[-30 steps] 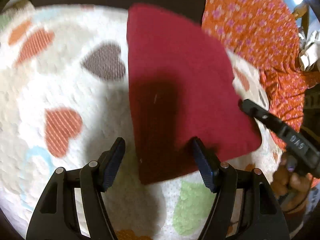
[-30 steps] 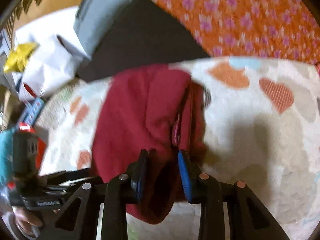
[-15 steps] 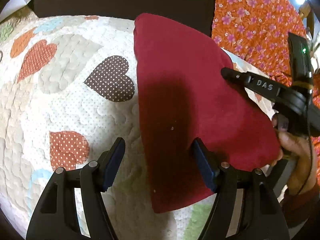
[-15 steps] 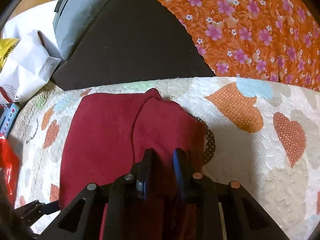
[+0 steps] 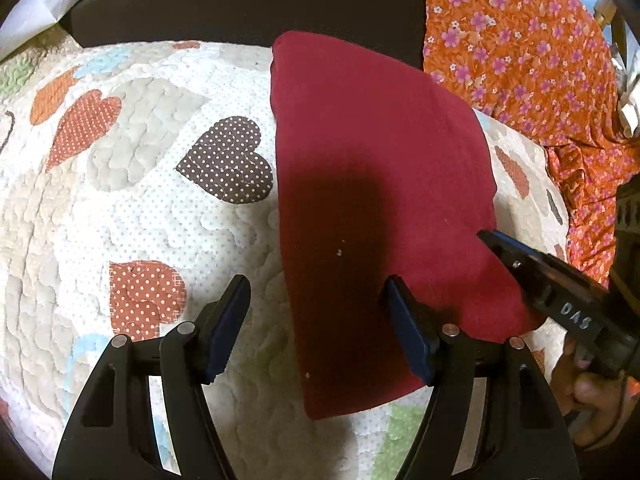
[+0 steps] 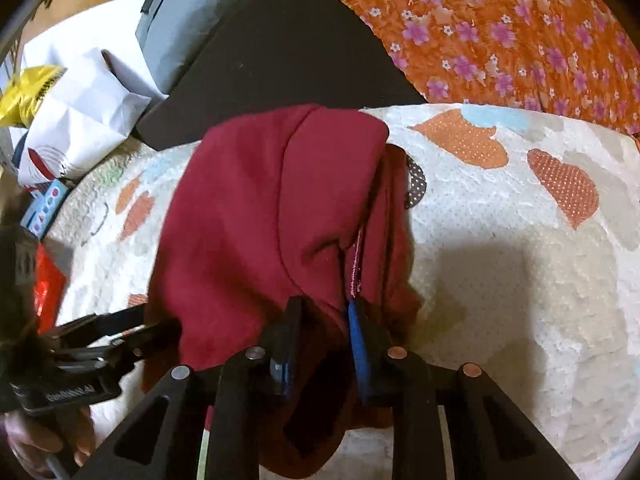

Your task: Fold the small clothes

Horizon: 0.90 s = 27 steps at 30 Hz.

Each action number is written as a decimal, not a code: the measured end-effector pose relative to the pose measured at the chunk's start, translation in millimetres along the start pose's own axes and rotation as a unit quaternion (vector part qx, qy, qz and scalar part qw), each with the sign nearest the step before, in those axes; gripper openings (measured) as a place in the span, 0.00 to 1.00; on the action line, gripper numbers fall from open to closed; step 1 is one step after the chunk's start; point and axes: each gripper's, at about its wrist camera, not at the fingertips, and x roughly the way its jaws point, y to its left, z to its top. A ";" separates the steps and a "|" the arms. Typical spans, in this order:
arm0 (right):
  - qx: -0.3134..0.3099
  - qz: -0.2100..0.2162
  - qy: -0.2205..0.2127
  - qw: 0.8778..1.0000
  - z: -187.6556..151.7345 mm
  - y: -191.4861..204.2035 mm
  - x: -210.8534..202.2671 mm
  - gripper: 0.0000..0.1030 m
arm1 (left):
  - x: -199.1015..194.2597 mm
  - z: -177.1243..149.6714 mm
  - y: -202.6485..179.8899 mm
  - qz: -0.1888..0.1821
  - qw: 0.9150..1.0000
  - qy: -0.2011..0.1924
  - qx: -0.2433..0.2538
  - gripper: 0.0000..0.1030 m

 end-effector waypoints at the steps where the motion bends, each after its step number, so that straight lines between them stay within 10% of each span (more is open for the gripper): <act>1: 0.000 0.001 0.002 1.000 1.6 1.1 -2.4 0.26 | -0.6 -0.2 -0.3 0.002 1.000 -0.001 0.003 0.68; 15: 0.015 -0.022 -0.040 0.999 27.9 17.5 -16.9 0.29 | -5.7 2.6 3.6 -0.004 1.000 -0.016 -0.001 0.68; 20: 0.042 -0.044 -0.012 0.998 26.0 -4.2 14.5 0.64 | -7.6 7.4 15.1 -0.035 0.999 -0.019 -0.033 0.68; 27: 0.069 0.028 -0.033 0.997 21.6 -30.0 -3.5 0.66 | 2.2 18.9 31.5 -0.101 0.991 -0.003 -0.083 0.68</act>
